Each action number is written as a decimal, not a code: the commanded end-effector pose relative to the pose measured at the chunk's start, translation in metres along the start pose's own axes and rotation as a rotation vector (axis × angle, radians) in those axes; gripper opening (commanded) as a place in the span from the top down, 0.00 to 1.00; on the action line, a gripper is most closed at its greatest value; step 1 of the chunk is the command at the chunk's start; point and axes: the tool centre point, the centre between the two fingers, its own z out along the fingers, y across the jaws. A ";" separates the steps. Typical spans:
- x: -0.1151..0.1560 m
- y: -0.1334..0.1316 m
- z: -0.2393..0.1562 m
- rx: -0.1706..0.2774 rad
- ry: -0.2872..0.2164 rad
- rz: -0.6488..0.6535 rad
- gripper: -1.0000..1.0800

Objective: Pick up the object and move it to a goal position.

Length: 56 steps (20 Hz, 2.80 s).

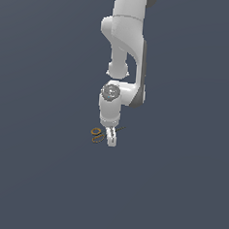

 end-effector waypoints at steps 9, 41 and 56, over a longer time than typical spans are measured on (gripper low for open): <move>0.000 -0.001 0.013 0.001 0.000 0.000 1.00; 0.003 -0.069 -0.140 0.000 0.004 0.004 1.00; 0.003 -0.127 -0.254 0.000 0.002 0.001 1.00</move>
